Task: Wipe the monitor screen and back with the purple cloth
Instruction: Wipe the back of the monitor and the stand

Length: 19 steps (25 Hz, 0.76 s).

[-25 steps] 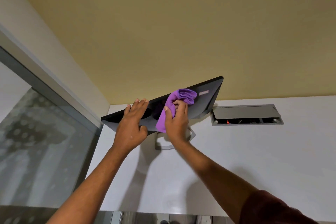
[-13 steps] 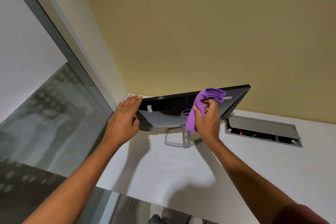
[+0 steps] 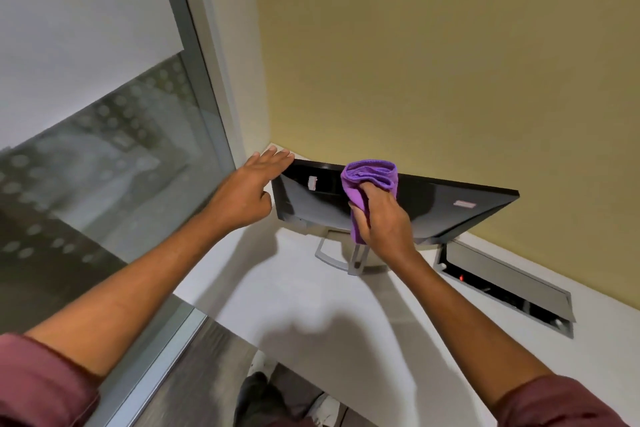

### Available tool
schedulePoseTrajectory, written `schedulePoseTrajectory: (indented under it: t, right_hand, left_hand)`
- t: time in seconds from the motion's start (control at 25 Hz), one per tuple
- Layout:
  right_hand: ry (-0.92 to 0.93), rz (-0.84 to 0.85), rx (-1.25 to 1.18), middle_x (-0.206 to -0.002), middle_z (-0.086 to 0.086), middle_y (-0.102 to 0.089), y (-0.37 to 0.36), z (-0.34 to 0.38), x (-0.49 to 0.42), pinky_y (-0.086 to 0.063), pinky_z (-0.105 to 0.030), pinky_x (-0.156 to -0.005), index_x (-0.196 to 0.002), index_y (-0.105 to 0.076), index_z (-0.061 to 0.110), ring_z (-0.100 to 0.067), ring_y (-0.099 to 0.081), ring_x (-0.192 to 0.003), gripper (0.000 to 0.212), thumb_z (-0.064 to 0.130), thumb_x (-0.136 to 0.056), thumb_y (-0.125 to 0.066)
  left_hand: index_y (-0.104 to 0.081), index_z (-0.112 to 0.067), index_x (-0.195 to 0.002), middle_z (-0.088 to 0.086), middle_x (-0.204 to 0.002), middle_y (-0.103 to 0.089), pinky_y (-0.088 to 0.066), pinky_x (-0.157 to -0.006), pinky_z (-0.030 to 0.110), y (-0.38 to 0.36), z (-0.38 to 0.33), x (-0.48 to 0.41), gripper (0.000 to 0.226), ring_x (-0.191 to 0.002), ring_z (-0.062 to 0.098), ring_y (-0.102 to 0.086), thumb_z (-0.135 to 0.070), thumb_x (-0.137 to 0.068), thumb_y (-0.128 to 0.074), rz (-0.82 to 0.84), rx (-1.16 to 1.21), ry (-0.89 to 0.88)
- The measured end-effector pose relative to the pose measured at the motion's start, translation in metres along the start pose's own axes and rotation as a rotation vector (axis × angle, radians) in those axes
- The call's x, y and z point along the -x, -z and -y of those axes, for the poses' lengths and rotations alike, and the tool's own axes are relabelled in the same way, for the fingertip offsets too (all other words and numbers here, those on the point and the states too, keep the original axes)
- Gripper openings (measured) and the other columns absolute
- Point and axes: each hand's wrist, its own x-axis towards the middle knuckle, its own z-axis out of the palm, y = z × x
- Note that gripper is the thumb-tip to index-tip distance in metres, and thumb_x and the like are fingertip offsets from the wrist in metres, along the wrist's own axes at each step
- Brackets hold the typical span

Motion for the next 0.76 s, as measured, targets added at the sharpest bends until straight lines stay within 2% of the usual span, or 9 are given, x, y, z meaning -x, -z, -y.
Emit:
schedulePoseTrajectory:
  t: [0.16, 0.36, 0.44, 0.6, 0.64, 0.72, 0.76]
  right_hand:
    - [0.391, 0.151, 0.218, -0.129, -0.012, -0.069, -0.015, -0.001, -0.018, -0.061, -0.043, -0.083, -0.149, -0.054, 0.009, -0.032, -0.065, -0.109, 0.062, 0.005, -0.091, -0.075]
    - [0.656, 0.154, 0.479, -0.115, -0.01, -0.063, -0.04, -0.005, -0.018, -0.048, -0.042, -0.075, -0.144, -0.058, 0.008, -0.031, -0.059, -0.094, 0.048, -0.003, -0.097, -0.054]
    - [0.744, 0.25, 0.545, -0.109, -0.008, -0.061, -0.044, -0.008, -0.012, -0.045, -0.04, -0.073, -0.138, -0.06, 0.007, -0.03, -0.057, -0.092, 0.045, -0.003, -0.095, -0.051]
    - [0.871, 0.486, 0.72, -0.105, -0.005, -0.06, -0.053, -0.019, 0.001, -0.049, -0.038, -0.077, -0.129, -0.061, 0.009, -0.026, -0.058, -0.09, 0.058, -0.007, -0.093, -0.019]
    - [0.889, 0.512, 0.747, -0.105, -0.005, -0.06, -0.056, -0.023, 0.004, -0.049, -0.038, -0.079, -0.129, -0.062, 0.009, -0.026, -0.058, -0.091, 0.054, -0.005, -0.095, -0.023]
    - [0.897, 0.578, 0.77, -0.107, -0.005, -0.06, -0.06, -0.032, 0.009, -0.05, -0.039, -0.084, -0.129, -0.062, 0.009, -0.027, -0.059, -0.095, 0.034, 0.004, -0.097, -0.051]
    - [0.91, 0.605, 0.768, -0.11, -0.006, -0.06, -0.061, -0.037, 0.012, -0.051, -0.04, -0.088, -0.13, -0.061, 0.008, -0.029, -0.059, -0.098, 0.035, 0.01, -0.095, -0.062]
  left_hand:
    - [-0.04, -0.018, -0.165, 0.002, -0.173, -0.034, -0.013, -0.136, 0.04, -0.004, -0.003, 0.0, 0.1, -0.165, 0.019, -0.019, 0.015, -0.071, -0.04, -0.008, 0.028, 0.023]
    - [-0.038, -0.022, -0.166, -0.002, -0.174, -0.032, -0.015, -0.136, 0.04, -0.004, -0.003, 0.0, 0.099, -0.166, 0.015, -0.017, 0.016, -0.075, -0.042, -0.011, 0.05, 0.048]
    - [-0.037, -0.022, -0.166, -0.003, -0.174, -0.031, -0.015, -0.136, 0.04, -0.005, -0.003, 0.0, 0.1, -0.166, 0.014, -0.016, 0.016, -0.074, -0.041, -0.012, 0.05, 0.046]
    - [-0.036, -0.024, -0.167, -0.007, -0.175, -0.029, -0.015, -0.136, 0.038, -0.009, -0.002, 0.002, 0.1, -0.166, 0.012, -0.014, 0.016, -0.075, -0.041, -0.021, 0.035, 0.055]
    - [-0.036, -0.025, -0.167, -0.008, -0.175, -0.029, -0.015, -0.136, 0.038, -0.009, -0.002, 0.002, 0.101, -0.166, 0.011, -0.014, 0.016, -0.075, -0.04, -0.021, 0.034, 0.056]
    - [-0.037, -0.027, -0.167, -0.009, -0.175, -0.03, -0.017, -0.135, 0.039, -0.008, -0.001, 0.0, 0.1, -0.166, 0.011, -0.015, 0.016, -0.075, -0.04, -0.023, 0.041, 0.061]
    - [-0.037, -0.027, -0.166, -0.01, -0.174, -0.031, -0.018, -0.135, 0.039, -0.008, 0.0, -0.001, 0.1, -0.165, 0.01, -0.015, 0.016, -0.076, -0.04, -0.023, 0.048, 0.065]
